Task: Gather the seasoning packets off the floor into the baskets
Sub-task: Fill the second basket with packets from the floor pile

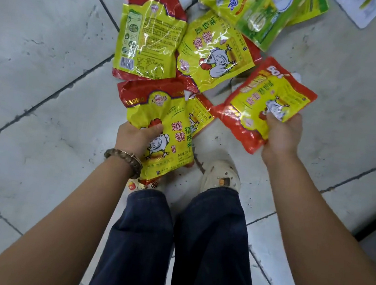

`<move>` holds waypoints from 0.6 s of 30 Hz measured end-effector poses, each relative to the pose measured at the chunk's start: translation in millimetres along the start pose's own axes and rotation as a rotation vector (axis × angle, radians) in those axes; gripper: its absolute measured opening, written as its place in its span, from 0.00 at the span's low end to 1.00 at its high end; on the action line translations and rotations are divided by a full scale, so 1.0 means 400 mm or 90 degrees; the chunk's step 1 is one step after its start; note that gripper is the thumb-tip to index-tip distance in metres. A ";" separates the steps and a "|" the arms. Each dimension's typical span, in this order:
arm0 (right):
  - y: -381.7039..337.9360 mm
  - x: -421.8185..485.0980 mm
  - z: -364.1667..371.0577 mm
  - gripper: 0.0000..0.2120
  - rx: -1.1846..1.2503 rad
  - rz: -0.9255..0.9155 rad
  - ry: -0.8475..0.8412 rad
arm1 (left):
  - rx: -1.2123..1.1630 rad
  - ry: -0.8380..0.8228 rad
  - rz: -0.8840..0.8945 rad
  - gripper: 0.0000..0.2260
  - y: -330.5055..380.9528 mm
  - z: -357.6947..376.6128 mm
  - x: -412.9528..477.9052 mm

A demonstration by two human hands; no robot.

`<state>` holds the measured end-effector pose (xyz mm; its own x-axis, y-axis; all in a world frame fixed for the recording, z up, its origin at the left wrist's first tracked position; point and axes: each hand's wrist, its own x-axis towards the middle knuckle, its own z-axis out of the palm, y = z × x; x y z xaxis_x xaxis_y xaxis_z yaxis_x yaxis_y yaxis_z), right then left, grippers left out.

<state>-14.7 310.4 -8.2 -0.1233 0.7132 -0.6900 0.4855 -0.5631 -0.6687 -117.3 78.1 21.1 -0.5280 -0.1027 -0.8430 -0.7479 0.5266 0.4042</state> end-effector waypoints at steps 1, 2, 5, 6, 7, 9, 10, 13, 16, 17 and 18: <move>-0.018 -0.015 -0.032 0.16 0.007 -0.001 -0.052 | 0.012 -0.009 0.015 0.12 0.010 0.001 -0.002; -0.033 -0.029 -0.057 0.17 0.027 0.009 -0.123 | 0.025 -0.016 0.035 0.12 0.020 0.005 -0.005; -0.063 -0.075 -0.083 0.21 0.048 0.067 -0.320 | 0.054 -0.056 0.077 0.09 0.049 0.026 -0.013; -0.064 -0.086 -0.075 0.22 0.029 0.076 -0.353 | 0.055 -0.068 0.073 0.04 0.059 0.038 -0.016; -0.064 -0.098 -0.062 0.23 0.014 0.079 -0.380 | 0.050 -0.071 0.072 0.05 0.070 0.051 -0.020; -0.051 -0.116 -0.026 0.24 -0.004 0.090 -0.408 | 0.062 -0.073 0.065 0.12 0.082 0.082 -0.020; -0.041 -0.125 -0.006 0.24 -0.010 0.100 -0.412 | 0.051 -0.082 0.063 0.12 0.086 0.097 -0.020; -0.007 -0.130 0.040 0.23 -0.088 0.121 -0.394 | -0.016 -0.162 0.048 0.12 0.100 0.137 -0.032; 0.008 -0.089 0.050 0.12 -0.092 0.161 -0.261 | -0.026 -0.181 0.066 0.13 0.104 0.148 -0.026; 0.013 -0.060 0.047 0.08 -0.065 0.169 -0.158 | -0.033 -0.173 0.074 0.13 0.105 0.149 -0.023; 0.015 -0.030 0.043 0.07 -0.048 0.169 -0.033 | -0.038 -0.160 0.076 0.13 0.106 0.150 -0.019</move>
<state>-25.2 291.2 -8.7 -0.0269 0.5219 -0.8526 0.5700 -0.6927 -0.4420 -121.0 151.9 23.3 -0.5031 0.1727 -0.8468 -0.7126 0.4715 0.5195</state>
